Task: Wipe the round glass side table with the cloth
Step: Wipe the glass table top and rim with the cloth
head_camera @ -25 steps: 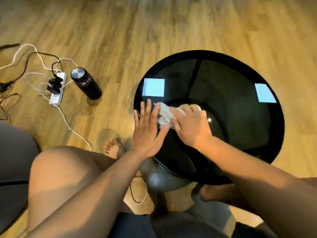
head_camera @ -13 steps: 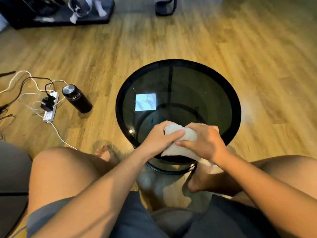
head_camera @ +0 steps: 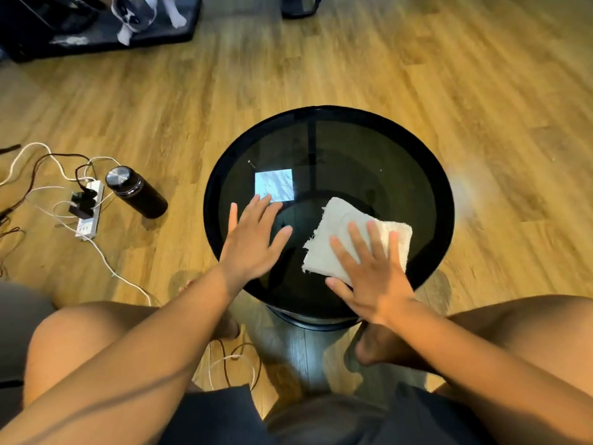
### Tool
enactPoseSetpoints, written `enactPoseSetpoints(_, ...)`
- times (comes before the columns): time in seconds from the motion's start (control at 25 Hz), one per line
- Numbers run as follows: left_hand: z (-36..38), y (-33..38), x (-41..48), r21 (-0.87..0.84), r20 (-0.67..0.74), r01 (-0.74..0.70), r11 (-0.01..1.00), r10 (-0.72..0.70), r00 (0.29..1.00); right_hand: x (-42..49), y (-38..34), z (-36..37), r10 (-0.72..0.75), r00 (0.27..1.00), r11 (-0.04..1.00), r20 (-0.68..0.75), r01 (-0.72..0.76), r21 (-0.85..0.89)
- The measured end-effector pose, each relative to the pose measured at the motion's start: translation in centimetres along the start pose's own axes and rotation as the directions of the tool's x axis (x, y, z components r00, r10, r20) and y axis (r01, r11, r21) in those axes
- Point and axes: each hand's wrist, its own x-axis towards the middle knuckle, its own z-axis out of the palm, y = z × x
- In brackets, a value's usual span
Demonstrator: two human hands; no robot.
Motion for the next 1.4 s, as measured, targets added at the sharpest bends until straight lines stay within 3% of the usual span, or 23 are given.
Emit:
enactPoseSetpoints(0.08,1.3,-1.1,0.2,0.152,0.088,-0.022,0.988,0.009,0.996,2.1,-0.1,0.5,0.043,0.999,0.999,0.022,-0.043,0.028)
enactPoseSetpoints(0.16,2.5,-1.9,0.4,0.199,0.105,-0.023,0.98,0.002,0.994,5.8,0.5,0.1,0.1,0.995,0.994,-0.012,-0.099,0.038)
enactPoseSetpoints(0.48,3.0,-2.0,2.4,0.186,0.088,-0.059,0.981,0.043,0.995,23.3,3.3,-3.3,0.155,0.984,0.987,-0.087,-0.15,0.064)
enactPoseSetpoints(0.76,3.7,-2.9,2.5,0.123,0.067,-0.098,0.988,0.091,0.994,37.9,3.1,-6.3,0.265,0.963,0.952,-0.045,-0.255,0.169)
enactPoseSetpoints(0.96,3.3,-2.8,2.4,0.11,0.06,-0.096,0.989,0.09,0.994,36.6,8.7,-6.8,0.162,0.982,0.982,-0.097,-0.151,0.11)
enactPoseSetpoints(1.2,3.0,-2.5,2.5,0.113,0.069,-0.061,0.992,0.054,0.996,25.8,18.4,-3.7,0.33,0.943,0.938,-0.035,-0.323,0.126)
enactPoseSetpoints(1.4,2.9,-2.4,2.7,0.109,0.076,-0.033,0.994,0.025,0.997,13.9,17.6,-1.6,0.431,0.902,0.886,0.027,-0.428,0.176)
